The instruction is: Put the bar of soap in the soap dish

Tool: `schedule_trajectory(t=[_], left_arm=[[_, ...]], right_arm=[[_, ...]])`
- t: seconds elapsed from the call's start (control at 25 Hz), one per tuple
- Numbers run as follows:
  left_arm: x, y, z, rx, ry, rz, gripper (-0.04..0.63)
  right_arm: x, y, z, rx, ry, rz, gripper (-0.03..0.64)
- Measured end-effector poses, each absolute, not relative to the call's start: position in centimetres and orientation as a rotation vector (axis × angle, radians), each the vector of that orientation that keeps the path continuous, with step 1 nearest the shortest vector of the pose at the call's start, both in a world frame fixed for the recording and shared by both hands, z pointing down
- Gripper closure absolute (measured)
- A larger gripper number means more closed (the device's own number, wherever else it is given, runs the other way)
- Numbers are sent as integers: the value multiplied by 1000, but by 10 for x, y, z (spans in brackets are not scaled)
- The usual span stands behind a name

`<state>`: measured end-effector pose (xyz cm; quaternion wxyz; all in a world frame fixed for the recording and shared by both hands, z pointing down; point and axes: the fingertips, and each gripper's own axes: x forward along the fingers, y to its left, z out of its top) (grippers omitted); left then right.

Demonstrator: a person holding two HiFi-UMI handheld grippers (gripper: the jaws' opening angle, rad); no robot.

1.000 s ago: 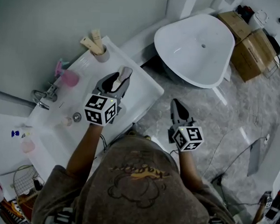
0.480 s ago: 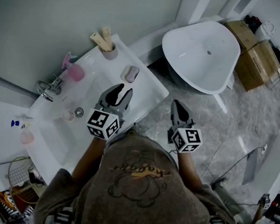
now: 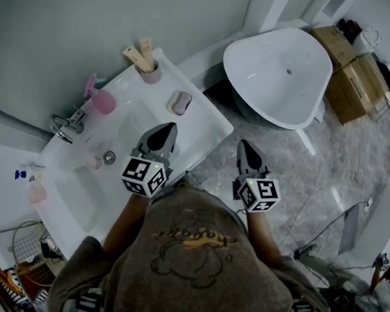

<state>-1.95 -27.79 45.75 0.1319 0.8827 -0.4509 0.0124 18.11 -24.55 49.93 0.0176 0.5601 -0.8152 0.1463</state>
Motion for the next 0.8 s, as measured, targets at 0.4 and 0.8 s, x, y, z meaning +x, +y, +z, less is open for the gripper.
schedule_trajectory(t=[0.4, 0.8], left_arm=[[-16, -279, 460, 2563, -1303, 40, 591], [-15, -283, 459, 2558, -1305, 34, 591]], right_arm=[[183, -243, 502, 1740, -2530, 441, 617], [178, -246, 500, 1735, -2534, 468, 617]])
